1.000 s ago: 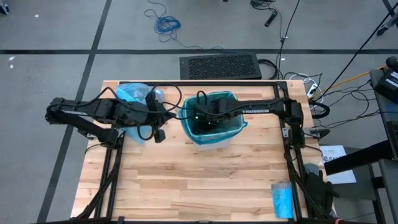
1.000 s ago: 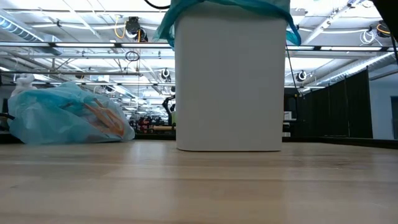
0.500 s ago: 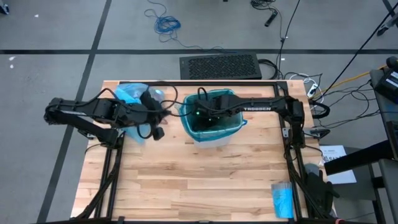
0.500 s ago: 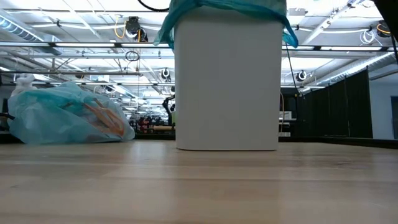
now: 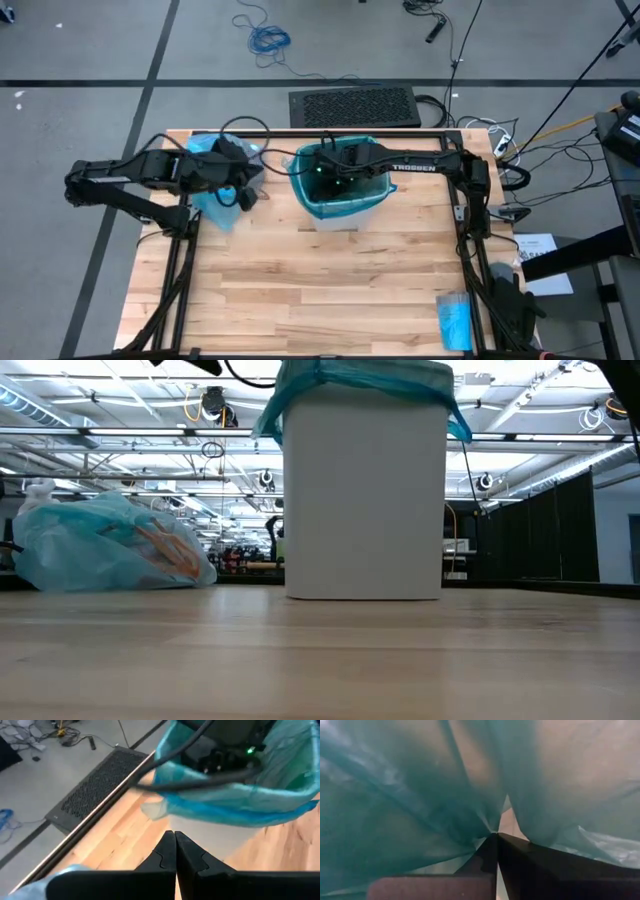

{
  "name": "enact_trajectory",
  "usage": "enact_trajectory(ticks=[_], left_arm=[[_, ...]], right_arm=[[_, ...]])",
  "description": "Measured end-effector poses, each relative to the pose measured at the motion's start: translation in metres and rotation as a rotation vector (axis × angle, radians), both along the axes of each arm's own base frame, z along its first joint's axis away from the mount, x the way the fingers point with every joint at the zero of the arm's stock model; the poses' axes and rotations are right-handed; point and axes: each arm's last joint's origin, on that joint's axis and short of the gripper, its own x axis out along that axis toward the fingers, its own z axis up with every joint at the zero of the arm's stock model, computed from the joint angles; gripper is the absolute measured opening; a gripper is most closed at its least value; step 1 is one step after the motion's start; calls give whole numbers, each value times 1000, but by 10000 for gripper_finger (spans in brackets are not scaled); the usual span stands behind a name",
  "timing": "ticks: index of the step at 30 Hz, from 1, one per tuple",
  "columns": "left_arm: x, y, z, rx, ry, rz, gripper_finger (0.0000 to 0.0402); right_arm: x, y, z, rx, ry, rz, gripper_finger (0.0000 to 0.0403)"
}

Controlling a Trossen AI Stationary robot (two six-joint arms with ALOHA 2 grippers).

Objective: Place trash/remove bag and relplace
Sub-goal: Insert the new blue trash bag into the white trash bin

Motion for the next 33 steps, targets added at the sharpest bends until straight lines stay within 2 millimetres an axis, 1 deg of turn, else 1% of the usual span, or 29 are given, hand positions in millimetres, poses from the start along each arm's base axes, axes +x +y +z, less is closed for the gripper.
enact_trajectory(ticks=[3,6,9,12,15,20,25,30,33], left_arm=[[-6,3,-13,-36,-42,1,0],[-5,5,-33,-116,-125,-26,0],[0,7,-50,-187,-277,-65,0],[5,11,-61,-241,-426,-73,0],[9,13,-64,-276,-535,-103,0],[20,19,-78,-291,-517,-90,0],[34,24,-93,-301,-524,-101,0],[50,26,-98,-306,-549,-125,0],[57,26,-110,-336,-492,-115,0]], right_arm=[[-1,-7,0,1,-5,-11,0],[-1,-12,1,19,-21,-12,0],[0,-12,3,18,-42,-12,0],[1,-12,9,13,-93,-19,0],[2,-13,11,40,-117,-21,0],[2,-13,11,57,-119,-17,0],[2,-13,11,60,-120,-16,0],[2,-13,11,60,-119,-16,0],[2,-13,11,61,-118,-17,0]])
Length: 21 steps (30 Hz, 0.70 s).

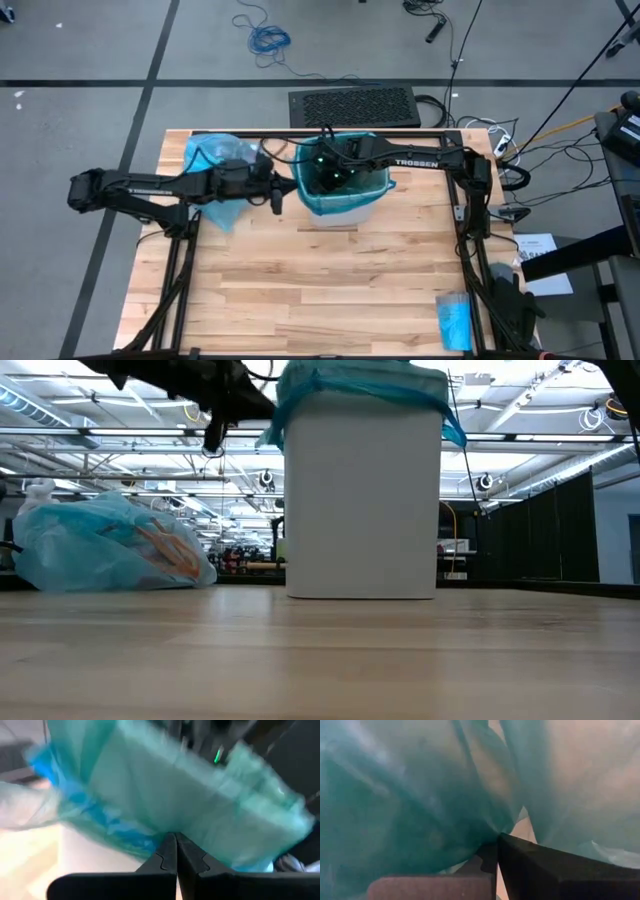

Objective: Place trash/remove bag and relplace
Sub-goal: Insert the new blue trash bag into the white trash bin

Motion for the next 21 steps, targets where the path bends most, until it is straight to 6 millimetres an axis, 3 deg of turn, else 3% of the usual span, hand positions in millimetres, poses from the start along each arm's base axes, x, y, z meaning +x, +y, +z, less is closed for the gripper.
enact_trajectory(ticks=[8,15,21], left_arm=[[13,-3,-17,-23,73,-33,0],[11,-4,-29,-29,155,-25,0],[-2,-8,-10,-42,60,-53,0]], right_arm=[[-1,0,0,3,7,-3,0],[-1,-1,-1,4,12,-5,0],[-4,0,6,3,-5,-12,0]])
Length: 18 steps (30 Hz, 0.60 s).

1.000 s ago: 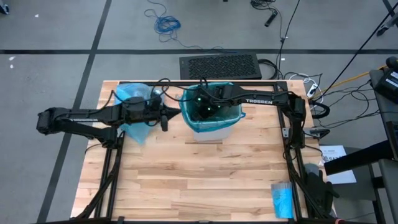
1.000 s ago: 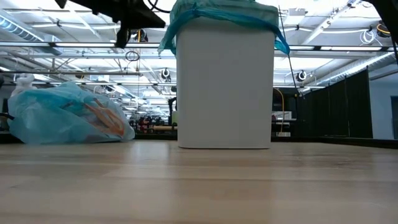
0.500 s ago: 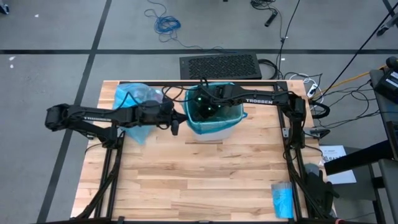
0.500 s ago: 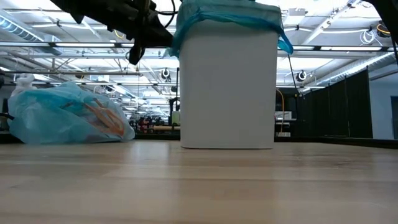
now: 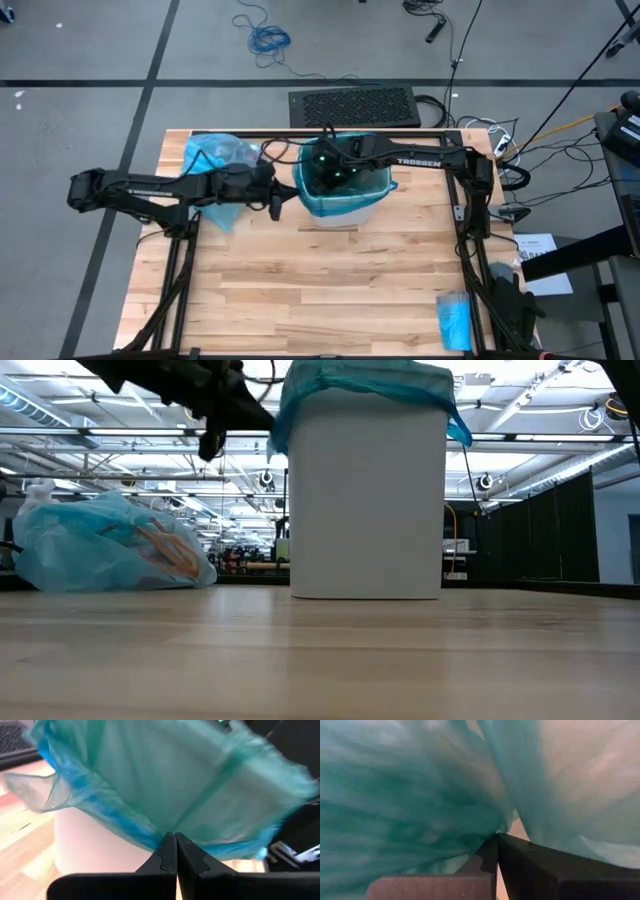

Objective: Place trash/remove bag and relplace
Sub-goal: Insert the new blue trash bag into the white trash bin

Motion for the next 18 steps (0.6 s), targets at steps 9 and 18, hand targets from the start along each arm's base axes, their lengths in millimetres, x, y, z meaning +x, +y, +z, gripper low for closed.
enact_trajectory(ticks=[9,18], left_arm=[[-23,-13,21,18,-64,-37,0],[-22,-31,23,25,-94,-44,0]], right_arm=[[-26,5,40,-40,-67,-29,0],[-74,13,112,-136,-306,-52,0]])
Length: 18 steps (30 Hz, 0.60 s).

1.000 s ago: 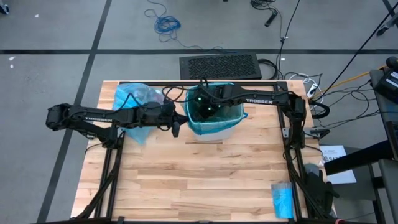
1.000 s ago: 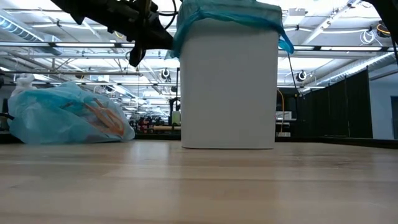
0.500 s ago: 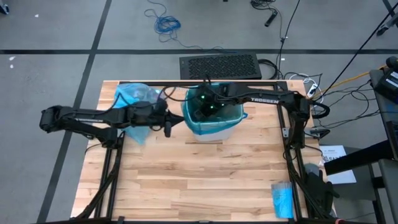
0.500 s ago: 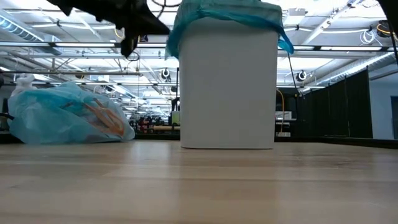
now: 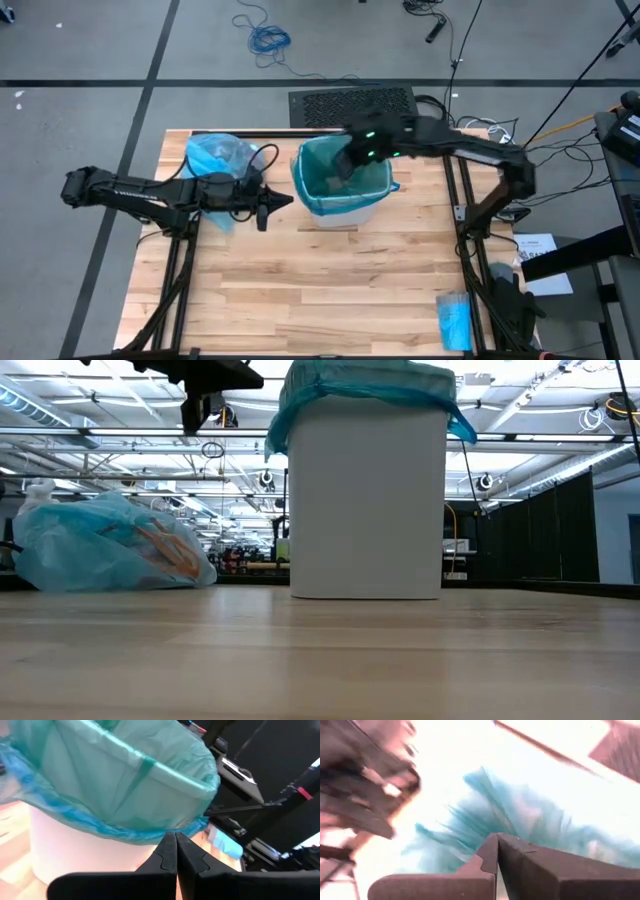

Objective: Place trash/remove bag and relplace
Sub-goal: Insert the new blue trash bag into the white trash bin

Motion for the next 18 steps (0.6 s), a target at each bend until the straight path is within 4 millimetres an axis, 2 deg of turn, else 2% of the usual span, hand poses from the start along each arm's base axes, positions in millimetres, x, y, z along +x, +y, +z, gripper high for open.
enact_trajectory(ticks=[4,6,8,13,18], left_arm=[[0,-3,1,3,-9,10,0],[0,-5,1,-8,-13,21,0],[0,-7,3,-20,-35,30,0],[0,-12,9,-33,-99,98,0],[1,-15,7,-109,-111,173,0]], right_arm=[[-39,1,42,-48,-172,-20,0],[-63,-1,51,-50,-157,-46,0],[-84,-5,51,-42,-103,-86,0],[-117,-20,34,-55,-103,-184,0],[-133,-30,-13,7,-182,-207,0]])
